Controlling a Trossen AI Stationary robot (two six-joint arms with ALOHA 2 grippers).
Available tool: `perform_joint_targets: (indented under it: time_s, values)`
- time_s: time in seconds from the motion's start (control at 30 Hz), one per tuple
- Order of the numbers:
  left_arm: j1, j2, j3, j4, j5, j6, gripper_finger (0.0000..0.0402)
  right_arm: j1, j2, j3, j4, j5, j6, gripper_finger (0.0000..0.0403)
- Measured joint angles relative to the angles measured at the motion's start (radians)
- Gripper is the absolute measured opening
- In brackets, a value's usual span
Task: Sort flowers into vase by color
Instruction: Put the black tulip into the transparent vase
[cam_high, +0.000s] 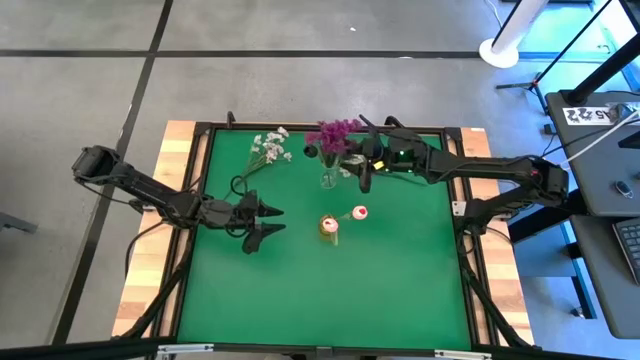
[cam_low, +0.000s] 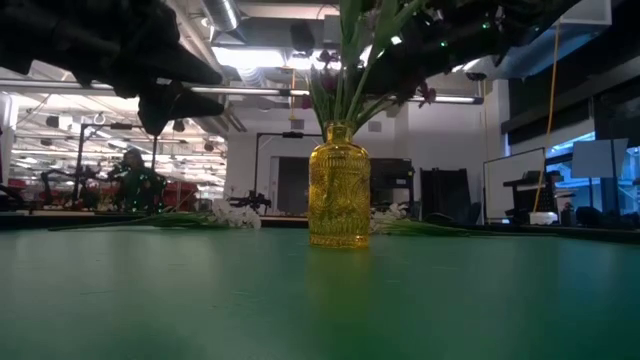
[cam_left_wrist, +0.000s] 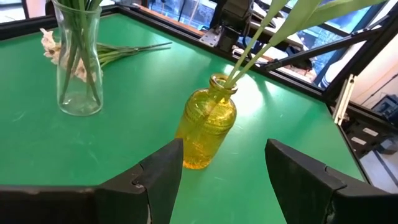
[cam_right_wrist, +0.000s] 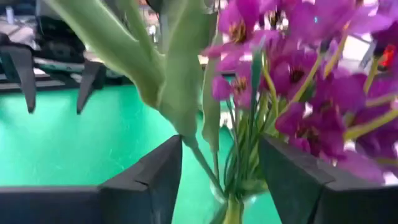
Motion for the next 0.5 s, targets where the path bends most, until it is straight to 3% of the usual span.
perform_joint_targets:
  time_s: [0.33, 0.5]
  values:
    - [0.0, 0.0, 0.0, 0.022, -0.001, -0.001, 0.0222, 0.0, -0.017, 0.0, -0.019, 0.006, -0.005, 0.0255]
    - [0.0, 0.0, 0.0, 0.018, -0.001, -0.001, 0.0222, 0.0, -0.085, 0.057, -0.145, 0.005, -0.013, 0.0265]
